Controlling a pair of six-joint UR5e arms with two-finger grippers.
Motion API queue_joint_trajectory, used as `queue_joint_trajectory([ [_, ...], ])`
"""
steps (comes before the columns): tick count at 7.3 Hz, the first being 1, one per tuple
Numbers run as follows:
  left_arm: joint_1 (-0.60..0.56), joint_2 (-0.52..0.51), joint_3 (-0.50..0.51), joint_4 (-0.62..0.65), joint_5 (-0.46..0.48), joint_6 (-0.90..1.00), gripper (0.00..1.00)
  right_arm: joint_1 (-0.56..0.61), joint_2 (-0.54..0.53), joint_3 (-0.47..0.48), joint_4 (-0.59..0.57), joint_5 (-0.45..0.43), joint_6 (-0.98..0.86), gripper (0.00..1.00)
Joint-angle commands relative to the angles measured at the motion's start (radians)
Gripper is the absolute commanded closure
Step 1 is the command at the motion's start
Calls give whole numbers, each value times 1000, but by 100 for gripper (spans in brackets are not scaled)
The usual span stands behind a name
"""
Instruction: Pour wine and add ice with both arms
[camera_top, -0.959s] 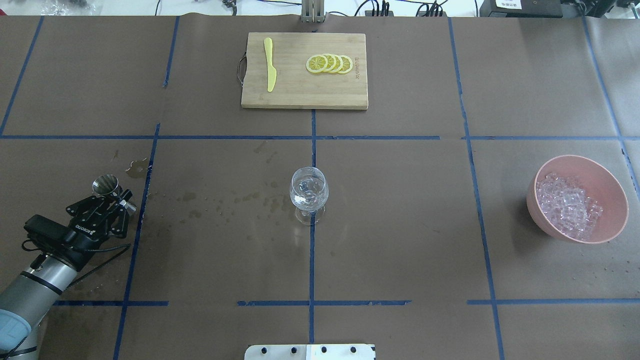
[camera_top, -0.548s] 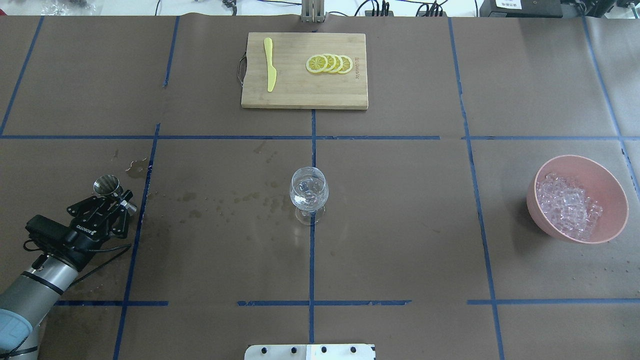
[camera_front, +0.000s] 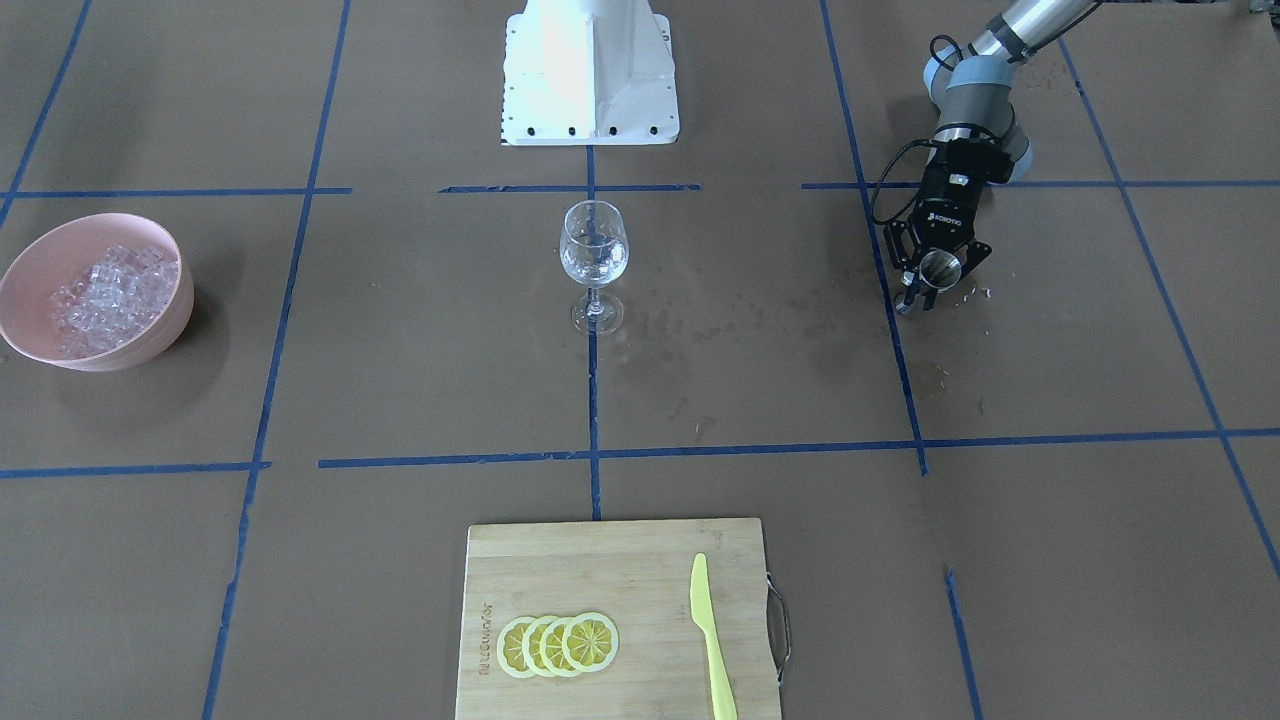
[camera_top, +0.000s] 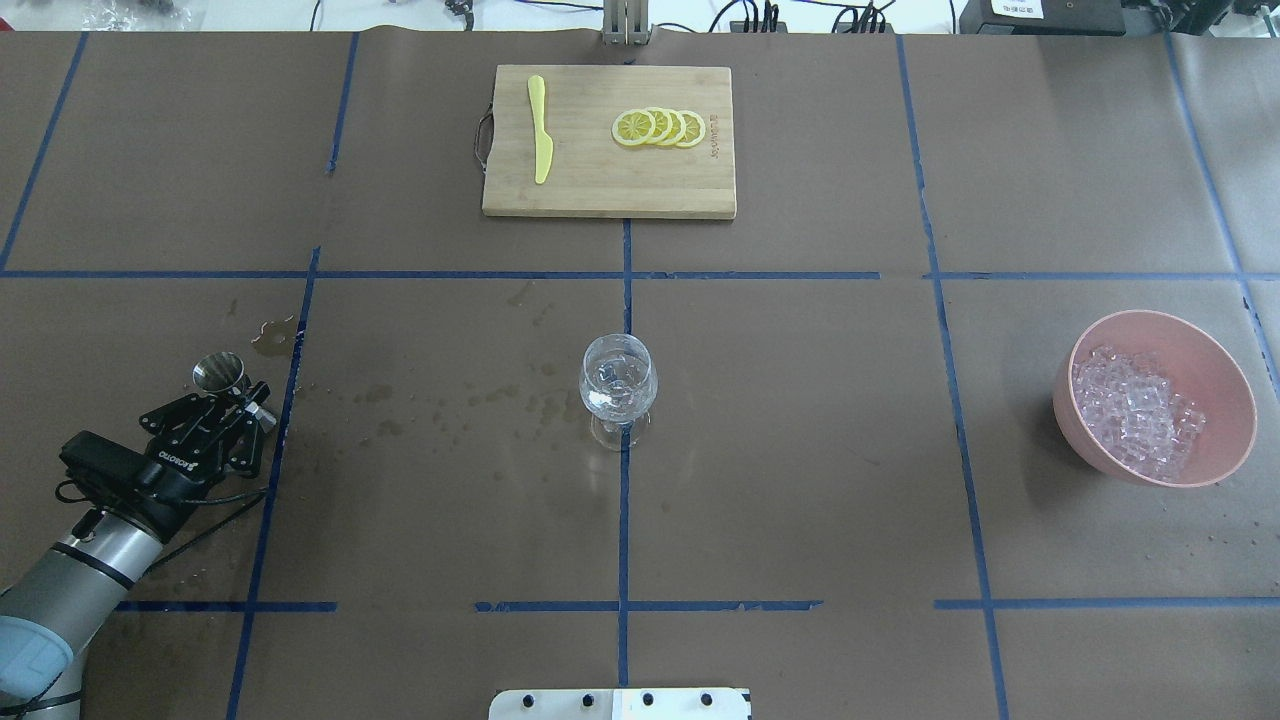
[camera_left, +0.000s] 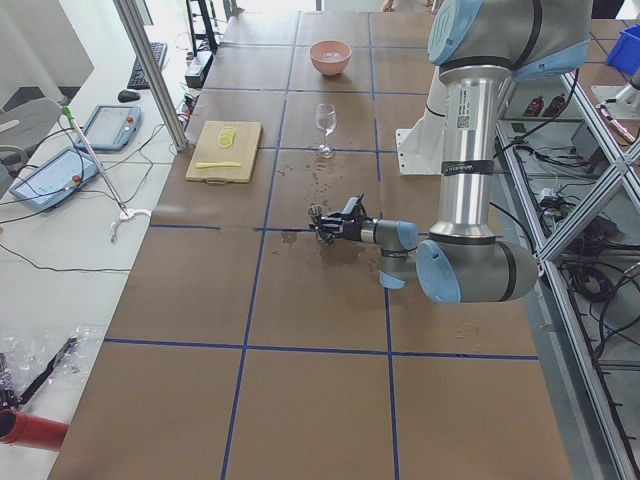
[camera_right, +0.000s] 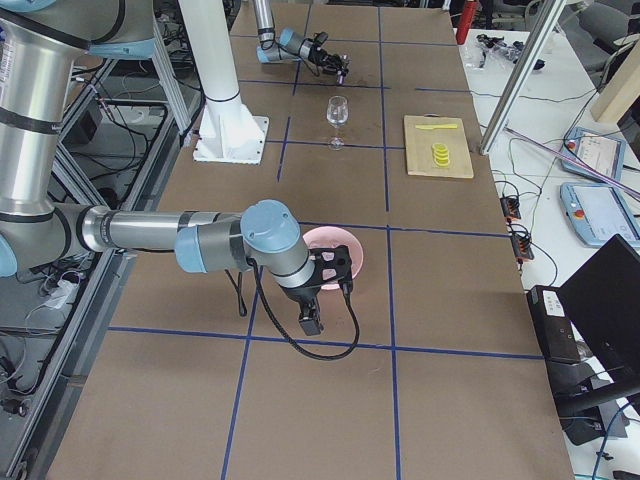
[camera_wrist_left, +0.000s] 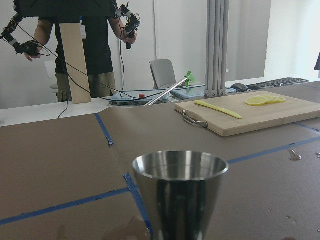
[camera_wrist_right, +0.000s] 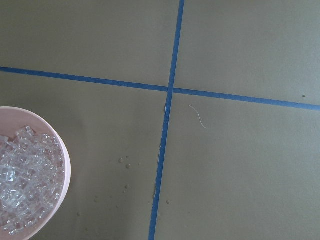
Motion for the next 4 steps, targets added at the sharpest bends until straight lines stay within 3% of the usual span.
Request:
queue_joint_trajectory([
  [1,0,-1,3,0,0,1,69,0,0,0,0,0,0,0],
  [4,0,1,6,-2,0,3,59,2,-1,0,2,0,-2,0],
])
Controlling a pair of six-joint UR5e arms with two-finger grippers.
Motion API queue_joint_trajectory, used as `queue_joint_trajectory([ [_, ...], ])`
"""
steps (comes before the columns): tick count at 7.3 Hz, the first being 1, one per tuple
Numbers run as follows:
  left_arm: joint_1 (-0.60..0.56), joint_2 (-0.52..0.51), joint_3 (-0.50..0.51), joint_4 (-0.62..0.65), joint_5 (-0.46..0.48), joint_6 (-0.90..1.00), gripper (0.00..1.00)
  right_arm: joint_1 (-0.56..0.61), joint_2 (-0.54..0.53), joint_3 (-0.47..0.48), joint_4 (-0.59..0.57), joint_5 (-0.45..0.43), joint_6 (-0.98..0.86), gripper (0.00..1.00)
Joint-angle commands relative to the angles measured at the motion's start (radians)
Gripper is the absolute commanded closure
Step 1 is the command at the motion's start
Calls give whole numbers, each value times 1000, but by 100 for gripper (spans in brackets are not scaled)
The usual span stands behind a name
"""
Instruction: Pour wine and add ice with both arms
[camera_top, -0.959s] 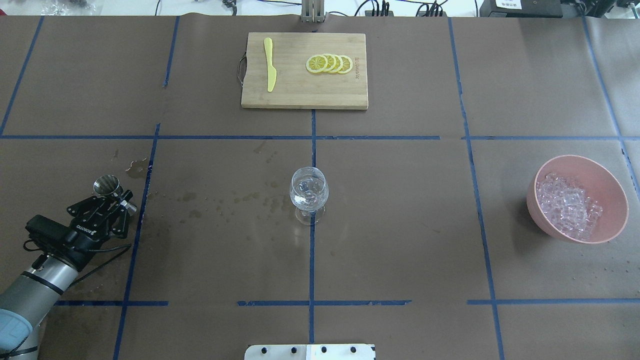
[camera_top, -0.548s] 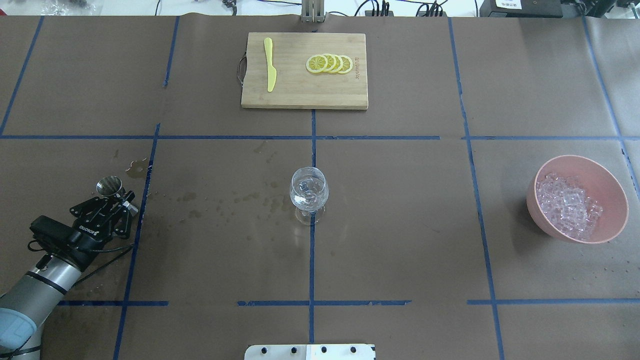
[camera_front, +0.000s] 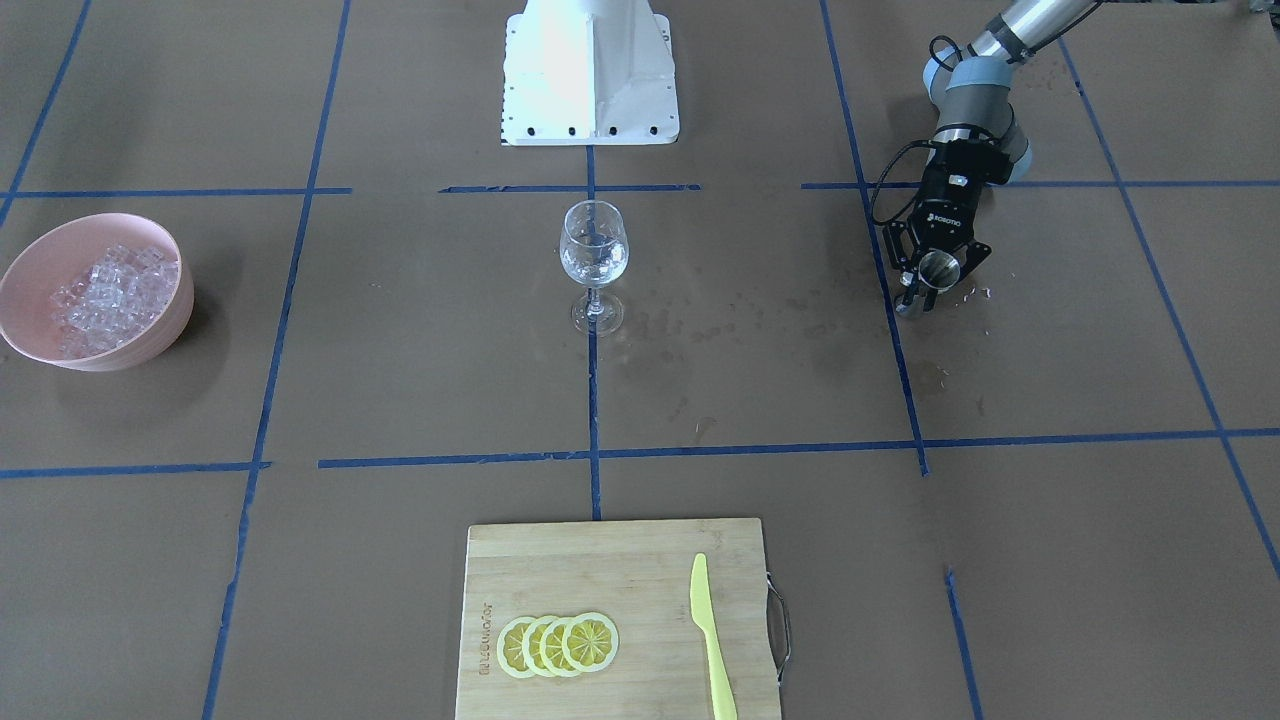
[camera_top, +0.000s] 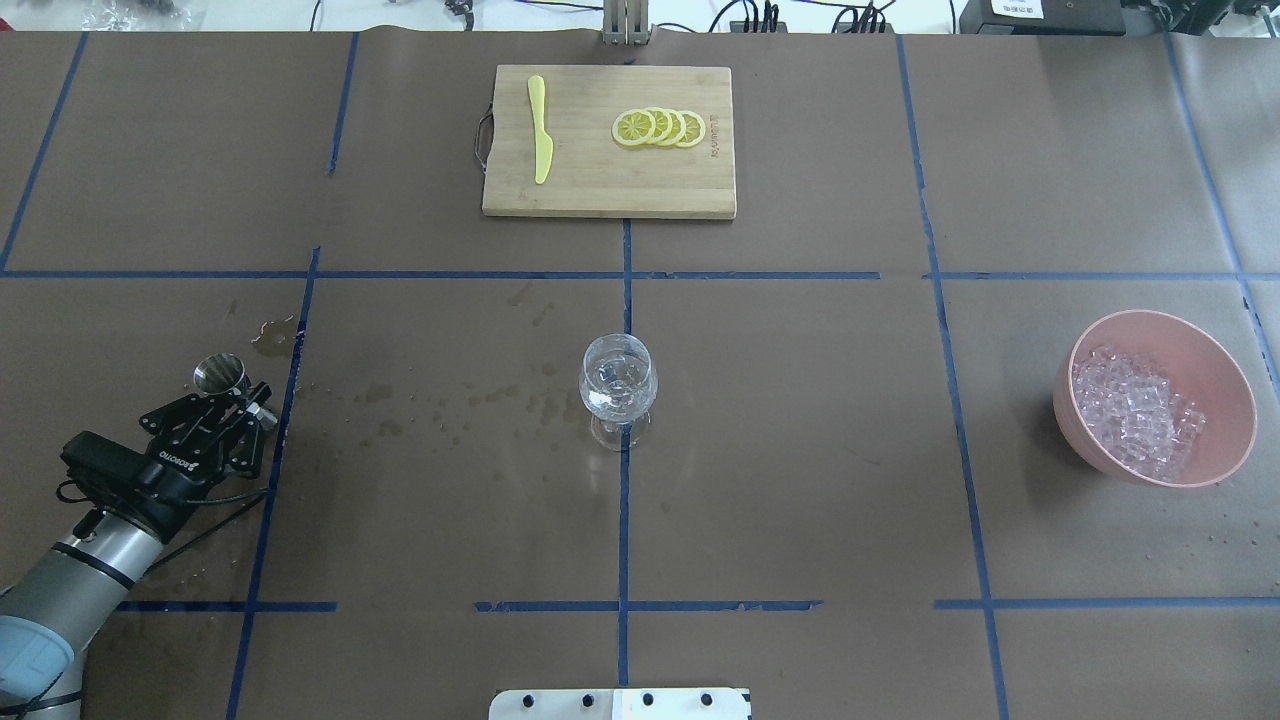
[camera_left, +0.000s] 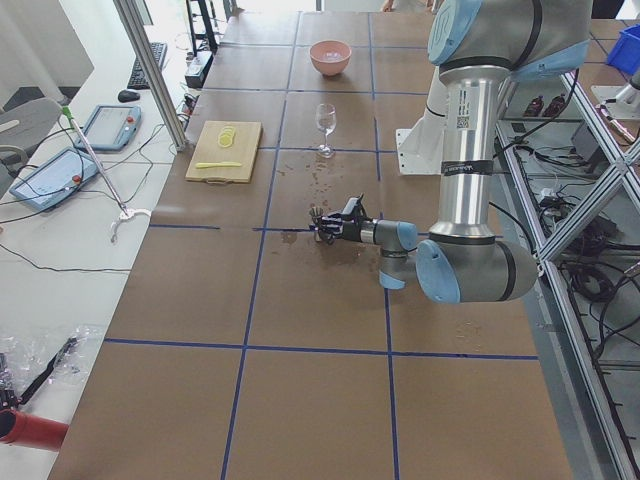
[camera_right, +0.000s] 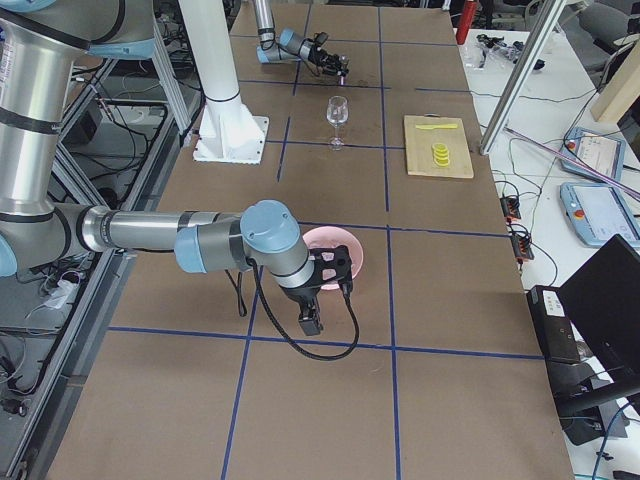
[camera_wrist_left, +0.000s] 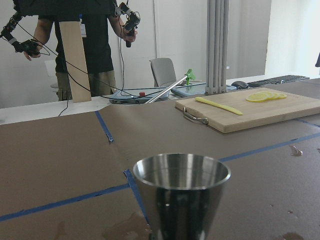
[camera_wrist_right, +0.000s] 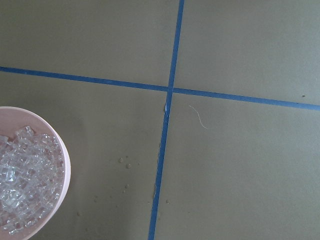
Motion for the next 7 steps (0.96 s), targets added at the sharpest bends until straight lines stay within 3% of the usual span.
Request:
queue_joint_trajectory([
  [1,0,2,4,0,-2,1,57,0,1,0,0,0,-1,0],
  [2,0,2,4,-2,-2,2,57,0,0,0,1,0,-1,0],
  [3,0,2,2,-3,0,2,49,0,0,0,1,0,-1,0],
  [4,0,4,2,-8,0,4,29,0,1,0,0,0,-1,0],
  [5,0,5,2,-14,0,10,0,2,0,0,0,0,-1,0],
  [7,-1,11,-13,-23,3,11,0,5,0,0,0,0,-1,0],
])
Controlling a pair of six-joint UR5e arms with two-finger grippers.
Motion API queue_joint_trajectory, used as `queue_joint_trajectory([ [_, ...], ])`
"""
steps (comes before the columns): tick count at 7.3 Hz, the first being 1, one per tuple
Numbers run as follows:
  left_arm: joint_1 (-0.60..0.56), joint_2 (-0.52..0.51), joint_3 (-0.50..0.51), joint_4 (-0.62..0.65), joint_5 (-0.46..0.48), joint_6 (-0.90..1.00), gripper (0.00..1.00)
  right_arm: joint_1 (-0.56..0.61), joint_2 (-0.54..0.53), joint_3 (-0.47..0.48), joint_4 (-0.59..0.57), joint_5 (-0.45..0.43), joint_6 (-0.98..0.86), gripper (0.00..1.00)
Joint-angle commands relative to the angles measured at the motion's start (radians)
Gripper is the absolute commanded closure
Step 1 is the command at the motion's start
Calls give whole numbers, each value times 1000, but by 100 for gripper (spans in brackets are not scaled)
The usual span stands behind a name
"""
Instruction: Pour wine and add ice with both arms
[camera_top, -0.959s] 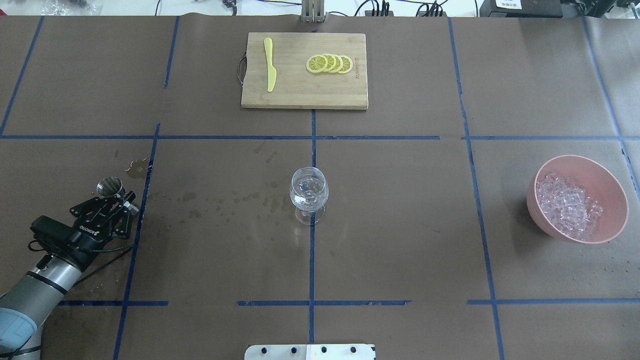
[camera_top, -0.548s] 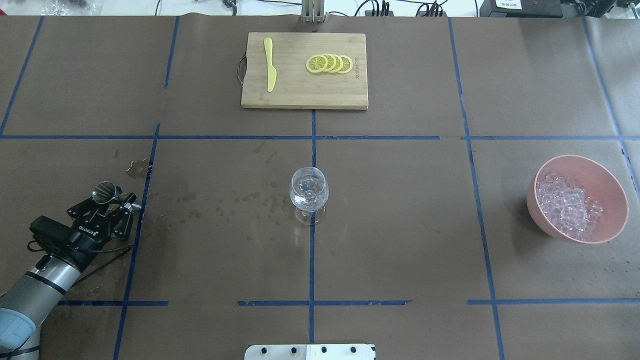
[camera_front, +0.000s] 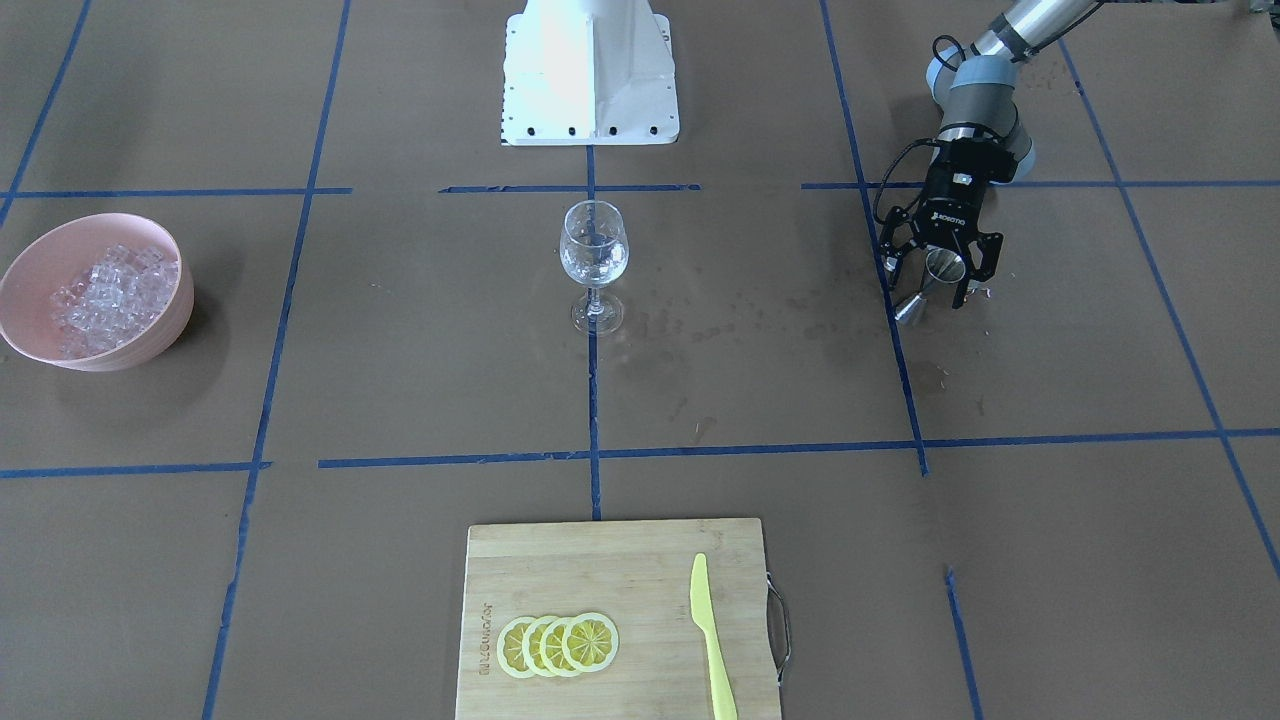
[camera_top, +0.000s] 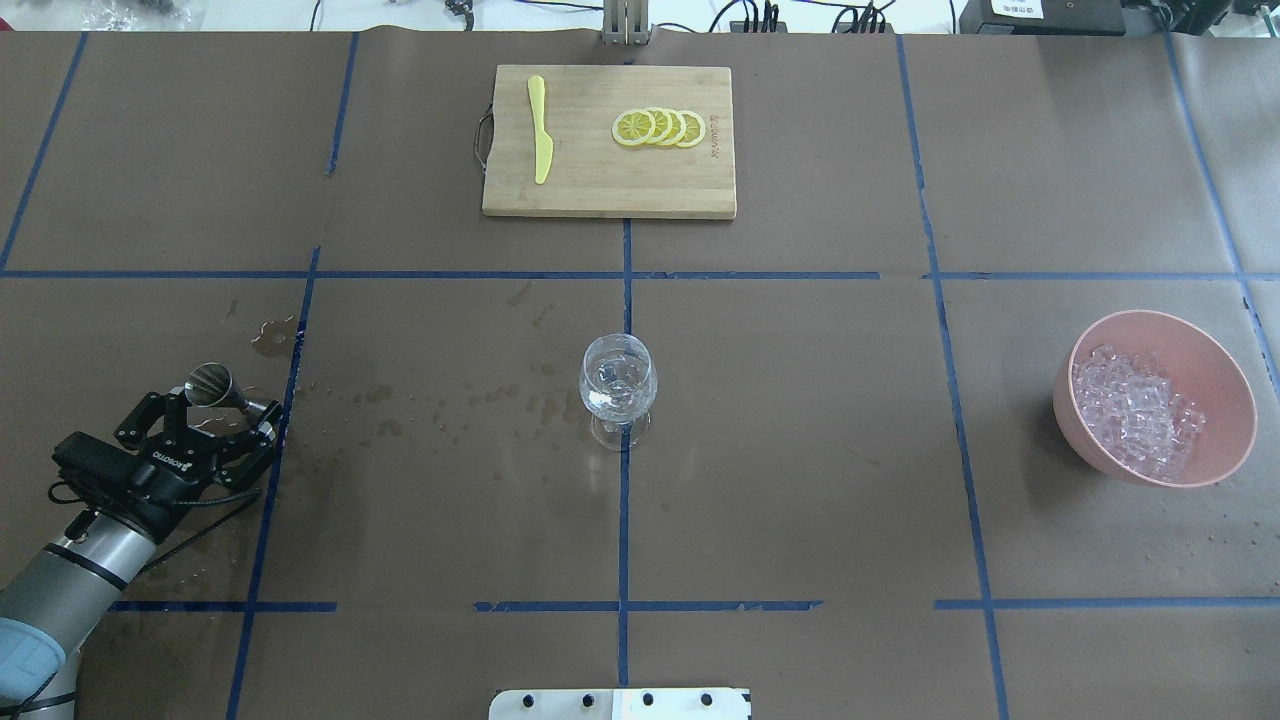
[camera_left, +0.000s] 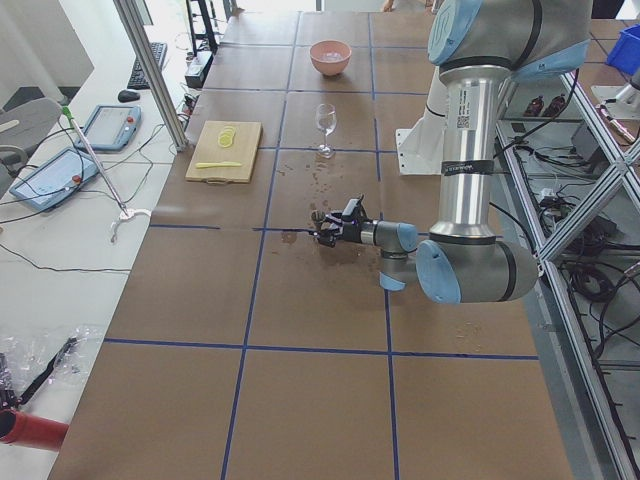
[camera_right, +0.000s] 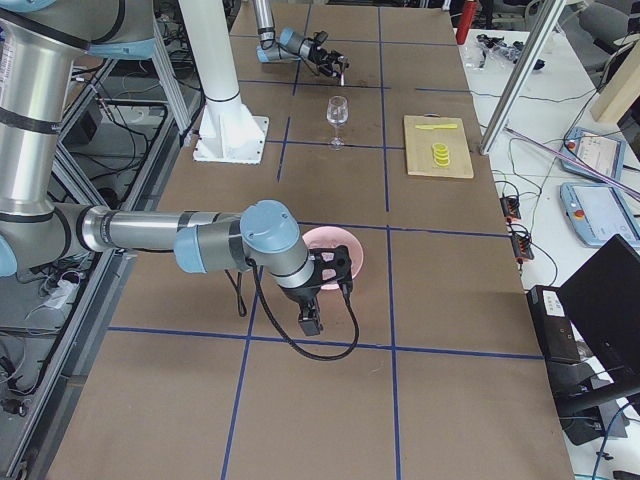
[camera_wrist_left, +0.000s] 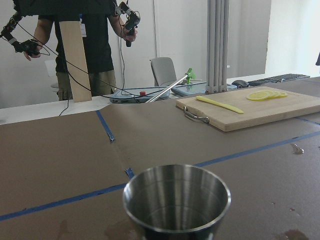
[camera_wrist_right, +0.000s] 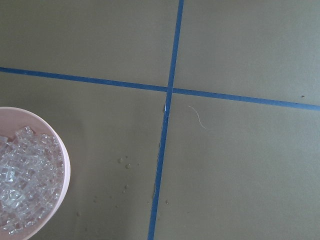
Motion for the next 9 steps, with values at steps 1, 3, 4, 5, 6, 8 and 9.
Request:
queue_joint_trajectory([
  [1,-1,3,-24,-6,3,2,0,-1,0,0,0,0,0,0],
  [3,-3,9,-59,-6,3,5,0,-1,1,0,0,2,0,0],
  [4,-9,11,-77,-7,3,34,0,-1,1,0,0,2,0,0],
  [5,-12,11,-96,-12,3,51,0,2,1,0,0,2,2,0],
  [6,-15,11,-99,-12,3,53,0,-1,1,0,0,2,2,0],
  [8,-55,11,-105,-14,-1,77,0,-1,1,0,0,3,5,0],
  [9,-67,11,-110,-12,-3,77,0,-1,3,0,0,3,8,0],
])
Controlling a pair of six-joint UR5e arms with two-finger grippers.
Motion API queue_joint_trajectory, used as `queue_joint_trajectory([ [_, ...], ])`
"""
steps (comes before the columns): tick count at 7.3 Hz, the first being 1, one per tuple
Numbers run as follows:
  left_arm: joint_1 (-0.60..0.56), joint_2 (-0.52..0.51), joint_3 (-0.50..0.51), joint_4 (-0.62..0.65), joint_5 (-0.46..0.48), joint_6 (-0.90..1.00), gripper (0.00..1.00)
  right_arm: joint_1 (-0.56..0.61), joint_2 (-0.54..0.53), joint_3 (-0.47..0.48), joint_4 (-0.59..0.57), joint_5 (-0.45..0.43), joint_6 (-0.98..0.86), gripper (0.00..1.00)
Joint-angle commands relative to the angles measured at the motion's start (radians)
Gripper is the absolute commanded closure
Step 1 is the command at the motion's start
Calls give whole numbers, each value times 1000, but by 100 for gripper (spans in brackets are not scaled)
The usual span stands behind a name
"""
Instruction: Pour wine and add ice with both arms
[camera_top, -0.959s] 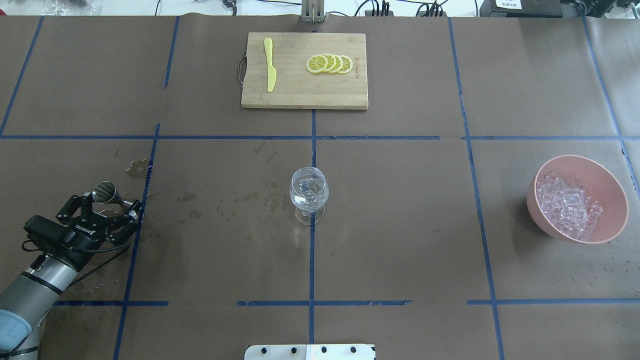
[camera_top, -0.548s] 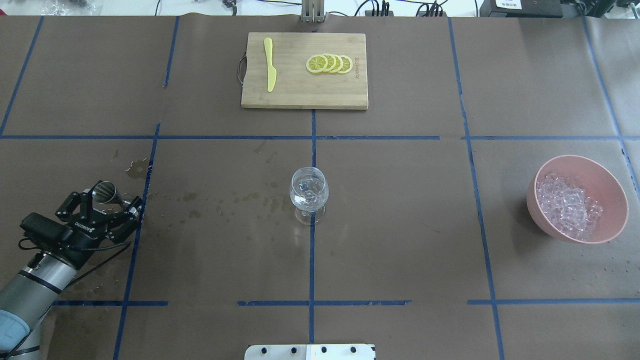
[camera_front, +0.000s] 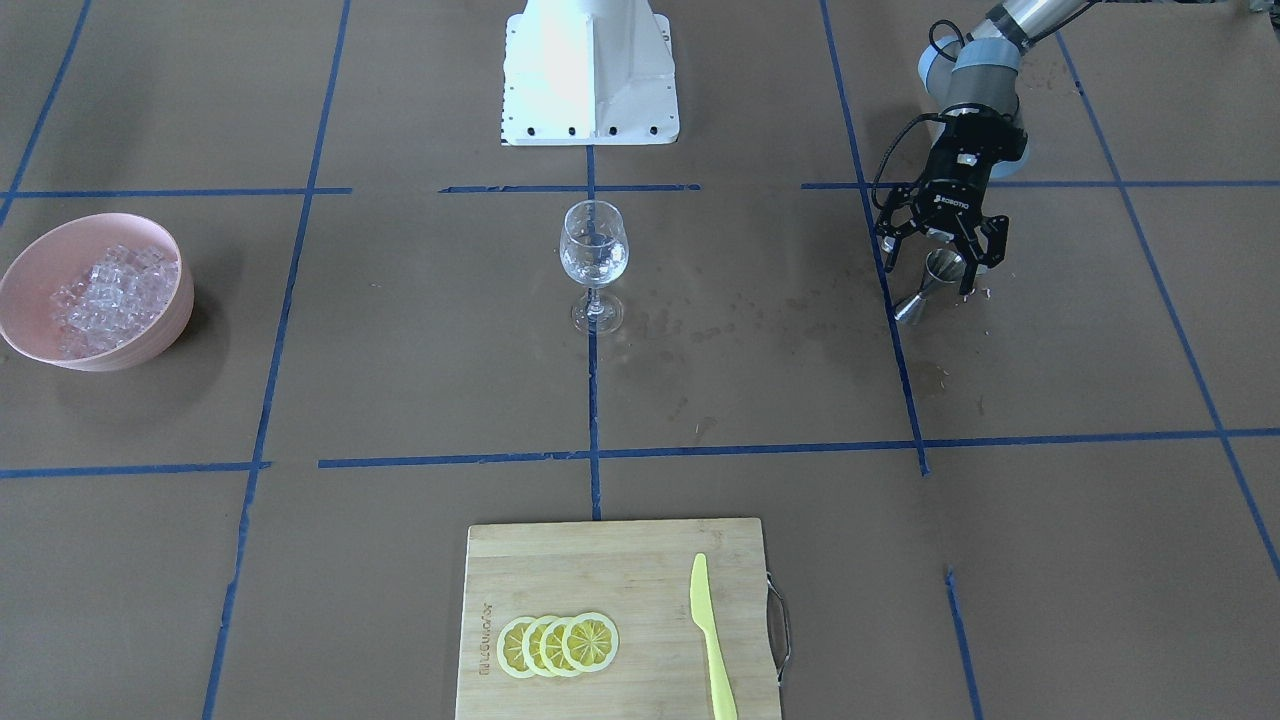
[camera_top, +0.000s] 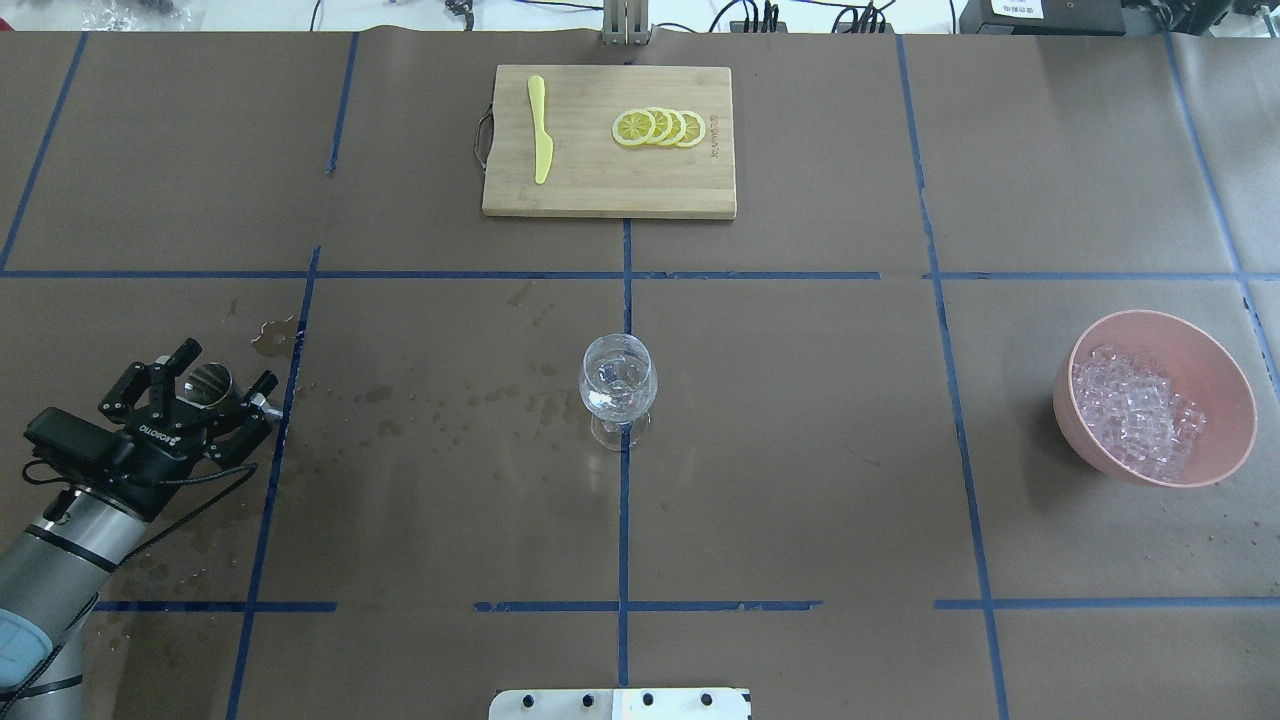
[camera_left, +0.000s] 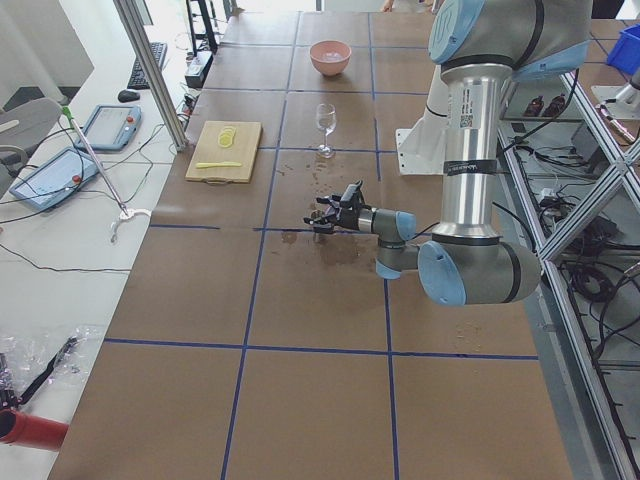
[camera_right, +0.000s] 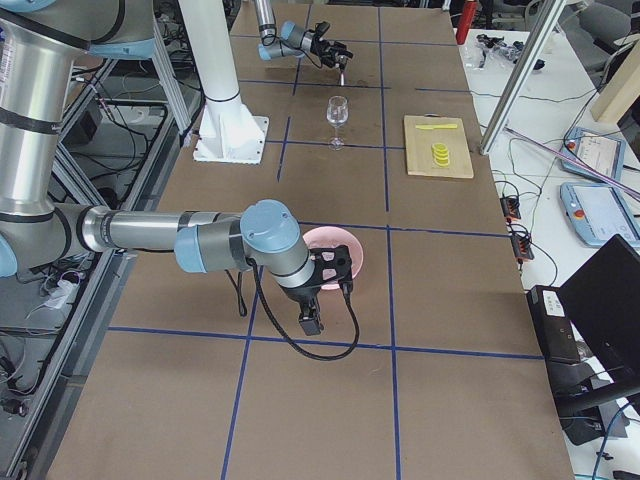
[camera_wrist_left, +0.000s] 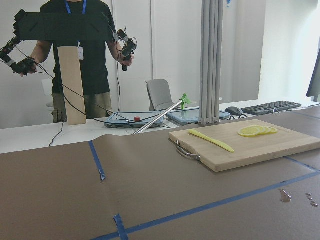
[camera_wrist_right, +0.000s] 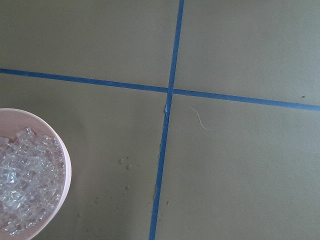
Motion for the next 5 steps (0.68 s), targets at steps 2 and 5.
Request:
queue_joint_trajectory([
  [2,-32,0,-33,1,-19,24,0,0,5,0,0,1,5,0],
  [5,-183,-1,-65,31,-223,68,0,0,5,0,0,-1,6,0],
])
